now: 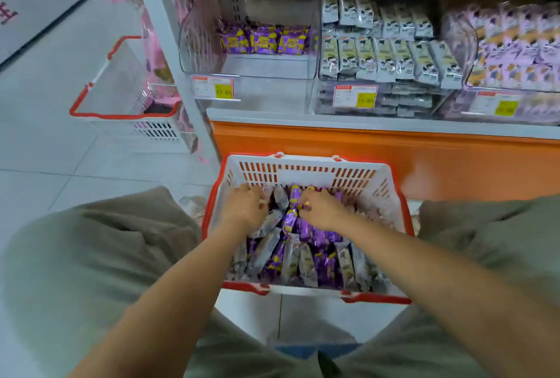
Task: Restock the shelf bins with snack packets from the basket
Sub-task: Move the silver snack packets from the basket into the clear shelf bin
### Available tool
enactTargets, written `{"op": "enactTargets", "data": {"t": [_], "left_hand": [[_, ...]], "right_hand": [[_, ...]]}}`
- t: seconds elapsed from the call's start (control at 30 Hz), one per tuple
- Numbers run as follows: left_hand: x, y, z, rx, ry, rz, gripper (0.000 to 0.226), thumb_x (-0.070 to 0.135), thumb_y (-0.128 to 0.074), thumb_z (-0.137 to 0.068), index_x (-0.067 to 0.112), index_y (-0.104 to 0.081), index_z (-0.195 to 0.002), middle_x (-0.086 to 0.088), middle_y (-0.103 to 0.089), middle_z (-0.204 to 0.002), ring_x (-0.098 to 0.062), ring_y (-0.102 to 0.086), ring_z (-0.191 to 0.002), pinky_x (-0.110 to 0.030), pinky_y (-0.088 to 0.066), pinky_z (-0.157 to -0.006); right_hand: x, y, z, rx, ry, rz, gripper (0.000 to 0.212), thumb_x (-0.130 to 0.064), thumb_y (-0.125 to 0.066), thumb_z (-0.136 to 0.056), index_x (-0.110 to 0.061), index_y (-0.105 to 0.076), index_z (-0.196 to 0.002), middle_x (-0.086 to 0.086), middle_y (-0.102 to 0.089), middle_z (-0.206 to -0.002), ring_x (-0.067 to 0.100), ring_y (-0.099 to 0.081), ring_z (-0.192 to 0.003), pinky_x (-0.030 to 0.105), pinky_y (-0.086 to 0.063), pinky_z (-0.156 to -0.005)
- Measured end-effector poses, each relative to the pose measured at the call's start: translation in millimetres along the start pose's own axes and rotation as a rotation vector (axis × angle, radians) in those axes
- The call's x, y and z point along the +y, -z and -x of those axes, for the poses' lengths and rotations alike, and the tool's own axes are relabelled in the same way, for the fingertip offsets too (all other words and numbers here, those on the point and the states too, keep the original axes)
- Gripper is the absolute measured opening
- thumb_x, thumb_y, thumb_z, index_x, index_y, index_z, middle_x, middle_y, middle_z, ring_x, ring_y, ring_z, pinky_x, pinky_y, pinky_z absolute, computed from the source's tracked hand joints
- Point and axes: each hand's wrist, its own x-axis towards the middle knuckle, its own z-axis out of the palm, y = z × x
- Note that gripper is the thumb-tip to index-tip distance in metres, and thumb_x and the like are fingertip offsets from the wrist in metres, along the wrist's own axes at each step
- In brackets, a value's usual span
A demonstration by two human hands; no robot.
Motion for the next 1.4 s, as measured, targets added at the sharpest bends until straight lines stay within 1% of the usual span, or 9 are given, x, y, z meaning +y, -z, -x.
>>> {"op": "enactTargets", "data": {"t": [0.13, 0.27, 0.4, 0.5, 0.63, 1.0, 1.13, 1.23, 1.4], "left_hand": [[-12.7, -31.6, 5.4, -0.115, 0.04, -0.022, 0.03, 0.027, -0.049, -0.094, 0.009, -0.06, -0.115, -0.016, -0.056, -0.126, -0.034, -0.057, -0.107, -0.034, -0.045, -0.081], [-5.2, -53.0, 0.7, -0.217, 0.027, 0.021, 0.022, 0.026, -0.051, -0.093, 0.012, -0.061, -0.079, -0.013, -0.066, -0.09, -0.031, -0.06, -0.086, -0.032, -0.043, -0.068], [7.8, -73.1, -4.5, -0.456, 0.05, 0.103, 0.038, 0.023, -0.056, -0.091, 0.013, -0.045, -0.056, -0.004, -0.044, -0.056, -0.023, -0.047, -0.057, -0.028, -0.03, -0.049], [14.8, -88.2, -6.7, -0.515, 0.057, 0.085, 0.029, 0.021, -0.058, -0.088, 0.012, -0.05, -0.062, -0.004, -0.045, -0.061, -0.022, -0.046, -0.061, -0.027, -0.031, -0.05], [19.9, -98.4, -11.1, -0.519, 0.12, 0.191, 0.042, 0.023, -0.06, -0.09, 0.014, -0.04, -0.054, -0.003, -0.039, -0.055, -0.014, -0.037, -0.051, -0.028, -0.028, -0.047], [28.1, -86.3, -15.4, -0.476, 0.227, 0.576, 0.048, 0.023, -0.068, -0.087, 0.016, -0.035, -0.052, 0.0, -0.032, -0.049, -0.015, -0.03, -0.045, -0.026, -0.026, -0.05], [32.1, -68.9, -17.2, -0.408, 0.425, 0.959, 0.024, 0.016, -0.064, -0.092, 0.005, -0.052, -0.075, -0.01, -0.057, -0.064, -0.017, -0.057, -0.049, -0.026, -0.05, -0.048], [37.7, -56.4, -17.1, -0.393, 0.487, 1.126, 0.021, 0.019, -0.064, -0.092, -0.001, -0.059, -0.095, -0.019, -0.066, -0.085, -0.026, -0.067, -0.067, -0.033, -0.06, -0.06], [49.4, -39.0, -11.8, -0.381, 0.473, 1.313, 0.018, 0.02, -0.061, -0.095, 0.004, -0.062, -0.102, -0.01, -0.07, -0.08, -0.018, -0.07, -0.063, -0.031, -0.06, -0.062]], "right_hand": [[8.7, -51.6, -11.9, -0.208, -0.17, 0.077, 0.053, -0.034, -0.055, -0.097, 0.001, -0.041, -0.134, 0.015, -0.058, -0.109, 0.026, -0.057, -0.083, 0.034, -0.041, -0.059], [22.8, -96.5, -21.8, -0.23, -0.273, -0.005, 0.061, -0.039, -0.06, -0.089, -0.001, -0.045, -0.135, 0.016, -0.06, -0.116, 0.031, -0.061, -0.102, 0.03, -0.049, -0.073], [29.3, -105.7, -22.5, -0.189, -0.33, -0.044, 0.068, -0.033, -0.062, -0.09, 0.0, -0.031, -0.141, 0.017, -0.059, -0.114, 0.033, -0.059, -0.102, 0.032, -0.044, -0.07], [35.4, -101.3, -19.3, -0.202, -0.309, -0.064, 0.025, -0.031, -0.057, -0.093, -0.008, -0.055, -0.099, 0.009, -0.05, -0.081, 0.029, -0.053, -0.081, 0.03, -0.035, -0.058], [44.0, -98.0, -14.6, -0.214, -0.29, -0.133, 0.035, -0.032, -0.058, -0.09, -0.014, -0.045, -0.064, 0.005, -0.042, -0.063, 0.021, -0.041, -0.061, 0.03, -0.026, -0.047], [49.5, -72.7, -6.0, -0.185, -0.204, -0.515, 0.025, -0.024, -0.063, -0.089, -0.013, -0.045, -0.076, 0.001, -0.037, -0.063, 0.011, -0.036, -0.052, 0.025, -0.03, -0.051], [47.3, -51.7, -3.2, -0.057, -0.116, -0.567, 0.018, -0.023, -0.058, -0.094, -0.015, -0.045, -0.104, 0.0, -0.044, -0.09, 0.015, -0.046, -0.077, 0.03, -0.038, -0.069], [44.3, -39.1, 1.8, 0.073, -0.023, -0.605, 0.045, -0.021, -0.062, -0.094, -0.014, -0.045, -0.135, -0.003, -0.047, -0.102, 0.018, -0.053, -0.094, 0.03, -0.045, -0.084], [38.4, -26.3, 13.6, 0.186, 0.065, -0.664, 0.046, -0.019, -0.064, -0.093, -0.018, -0.05, -0.137, 0.012, -0.052, -0.12, 0.024, -0.054, -0.105, 0.037, -0.048, -0.094]]}}
